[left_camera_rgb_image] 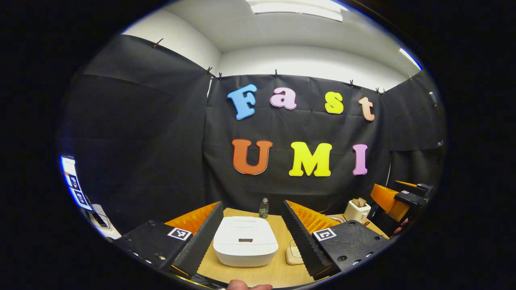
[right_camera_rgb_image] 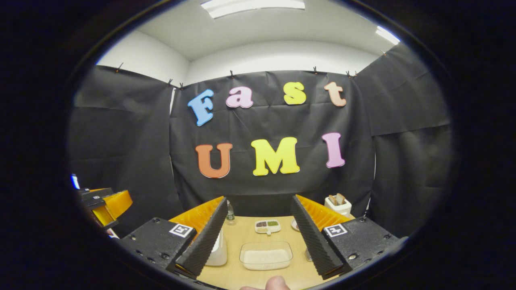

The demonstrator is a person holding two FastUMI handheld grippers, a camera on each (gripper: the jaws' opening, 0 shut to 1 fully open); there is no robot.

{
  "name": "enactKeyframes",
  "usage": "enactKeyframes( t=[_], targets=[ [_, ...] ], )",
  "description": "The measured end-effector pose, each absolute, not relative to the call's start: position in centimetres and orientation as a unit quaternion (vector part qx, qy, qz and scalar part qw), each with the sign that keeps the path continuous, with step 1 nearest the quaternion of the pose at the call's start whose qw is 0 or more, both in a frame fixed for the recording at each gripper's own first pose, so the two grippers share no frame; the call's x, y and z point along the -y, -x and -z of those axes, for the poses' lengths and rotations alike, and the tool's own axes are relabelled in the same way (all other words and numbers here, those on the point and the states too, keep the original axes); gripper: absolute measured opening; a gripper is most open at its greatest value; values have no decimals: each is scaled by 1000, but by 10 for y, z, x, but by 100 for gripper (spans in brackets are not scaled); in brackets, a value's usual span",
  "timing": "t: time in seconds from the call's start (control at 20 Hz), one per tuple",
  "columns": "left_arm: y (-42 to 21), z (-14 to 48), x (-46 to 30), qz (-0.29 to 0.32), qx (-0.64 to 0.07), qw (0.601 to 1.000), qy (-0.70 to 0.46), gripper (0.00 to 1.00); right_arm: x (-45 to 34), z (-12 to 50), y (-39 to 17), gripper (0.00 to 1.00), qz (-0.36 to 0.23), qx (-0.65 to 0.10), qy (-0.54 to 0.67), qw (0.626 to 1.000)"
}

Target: Close the left gripper, press the button to open the rice cooker; take a wooden spoon from the chopstick holder with the right hand, scoop a spoonful of rice and pour it into the rice cooker, then put the wooden spoon back into the chopstick holder.

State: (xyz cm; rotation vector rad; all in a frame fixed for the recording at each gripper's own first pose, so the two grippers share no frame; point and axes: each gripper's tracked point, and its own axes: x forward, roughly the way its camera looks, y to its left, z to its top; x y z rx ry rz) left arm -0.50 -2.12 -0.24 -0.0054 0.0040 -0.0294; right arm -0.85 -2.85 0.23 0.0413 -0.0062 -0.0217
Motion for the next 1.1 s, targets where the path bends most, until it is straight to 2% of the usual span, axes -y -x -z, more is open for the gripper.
enactKeyframes(
  t=[0.55, 1.0, 1.05, 1.1],
  targets=[
    [-13, 32, 26, 9, -39, 999, 1, 94, 43, 7, -11, 100, 5, -14, -18, 1000],
    [-82, 100, 17, -9, -166, 986, -23, 94, 107, 44, -63, 100, 26, -49, -22, 998],
    [-91, 106, 17, -8, -180, 983, -19, 91, 114, 46, -73, 100, 27, -52, -24, 998],
    [-100, 114, 18, -6, -197, 980, -13, 78, 121, 51, -80, 100, 26, -56, -27, 998]
  ],
)
